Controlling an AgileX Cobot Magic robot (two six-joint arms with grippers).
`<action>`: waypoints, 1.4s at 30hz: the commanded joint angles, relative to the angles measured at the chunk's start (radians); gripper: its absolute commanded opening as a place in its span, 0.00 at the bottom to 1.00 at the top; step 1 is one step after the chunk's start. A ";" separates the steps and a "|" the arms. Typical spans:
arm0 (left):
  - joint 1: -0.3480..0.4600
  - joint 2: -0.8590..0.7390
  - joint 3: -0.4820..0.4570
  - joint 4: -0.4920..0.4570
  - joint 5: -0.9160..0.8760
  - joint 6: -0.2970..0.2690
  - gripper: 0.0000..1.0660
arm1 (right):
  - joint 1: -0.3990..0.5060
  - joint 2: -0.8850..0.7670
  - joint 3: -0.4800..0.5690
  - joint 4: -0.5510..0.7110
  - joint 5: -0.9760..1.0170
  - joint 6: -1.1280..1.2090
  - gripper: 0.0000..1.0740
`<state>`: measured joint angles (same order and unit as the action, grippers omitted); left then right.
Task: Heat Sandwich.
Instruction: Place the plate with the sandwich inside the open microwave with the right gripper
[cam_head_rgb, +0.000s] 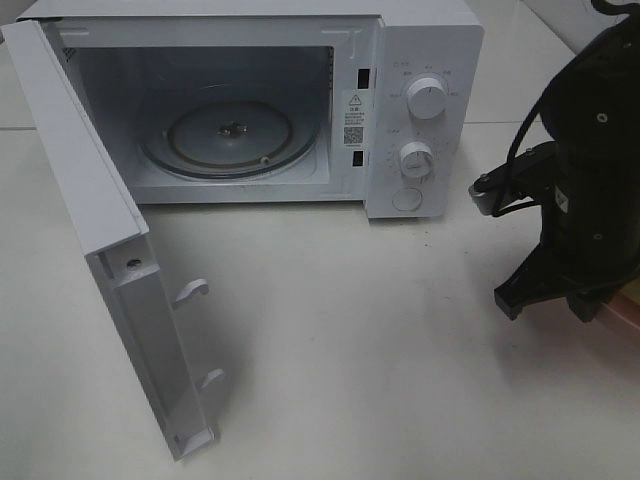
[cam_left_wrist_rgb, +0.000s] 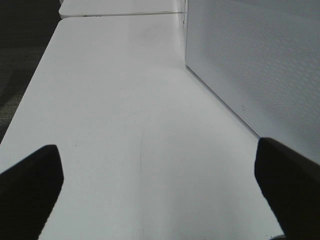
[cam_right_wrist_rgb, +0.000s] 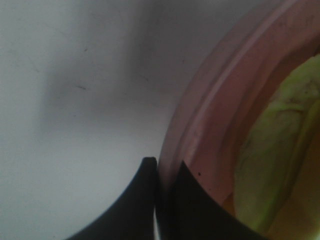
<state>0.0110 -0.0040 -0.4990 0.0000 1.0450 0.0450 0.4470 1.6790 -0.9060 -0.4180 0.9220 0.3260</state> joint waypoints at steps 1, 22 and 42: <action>0.002 -0.027 0.005 -0.010 -0.017 -0.003 0.97 | 0.037 -0.045 0.035 -0.021 0.032 0.013 0.01; 0.002 -0.027 0.005 -0.010 -0.017 -0.003 0.97 | 0.334 -0.230 0.151 -0.019 0.131 0.009 0.02; 0.002 -0.027 0.005 -0.010 -0.017 -0.003 0.97 | 0.568 -0.259 0.151 -0.022 0.172 -0.062 0.02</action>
<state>0.0110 -0.0040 -0.4990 0.0000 1.0440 0.0450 1.0090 1.4270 -0.7600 -0.4130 1.0860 0.2930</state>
